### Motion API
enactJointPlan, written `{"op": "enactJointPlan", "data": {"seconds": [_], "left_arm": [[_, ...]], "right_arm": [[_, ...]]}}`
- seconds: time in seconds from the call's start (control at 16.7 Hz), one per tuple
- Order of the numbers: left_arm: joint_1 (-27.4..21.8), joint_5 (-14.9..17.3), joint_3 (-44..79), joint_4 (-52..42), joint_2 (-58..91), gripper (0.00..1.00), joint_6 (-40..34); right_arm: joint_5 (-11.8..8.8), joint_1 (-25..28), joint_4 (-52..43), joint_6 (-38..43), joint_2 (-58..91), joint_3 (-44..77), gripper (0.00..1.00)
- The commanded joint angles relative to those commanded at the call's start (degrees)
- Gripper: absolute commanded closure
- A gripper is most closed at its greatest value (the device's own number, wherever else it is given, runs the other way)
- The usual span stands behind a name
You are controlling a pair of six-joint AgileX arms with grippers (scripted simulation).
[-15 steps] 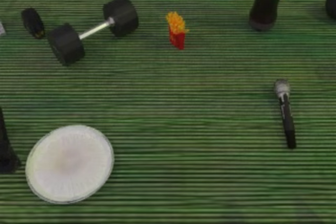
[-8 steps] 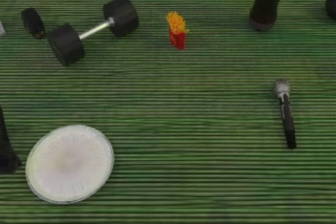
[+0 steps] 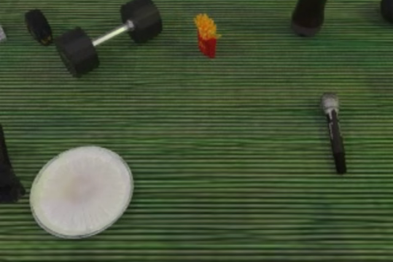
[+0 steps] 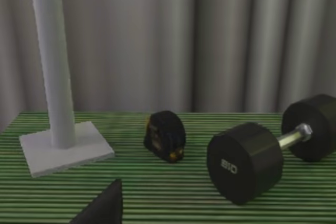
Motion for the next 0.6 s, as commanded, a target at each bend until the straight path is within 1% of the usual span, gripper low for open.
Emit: {"op": "enactJointPlan", "data": {"seconds": [0.3, 0.6], "left_arm": [[0.0, 0.0, 0.0, 0.0, 0.0, 0.0, 0.0], [0.0, 0.0, 0.0, 0.0, 0.0, 0.0, 0.0]], "right_arm": [[-0.5, 3.6, -13.9, 4.0, 28.1, 18.7, 0.0], [-0.9, 6.4, -23.9, 7.2, 48.2, 33.6, 0.0]]}}
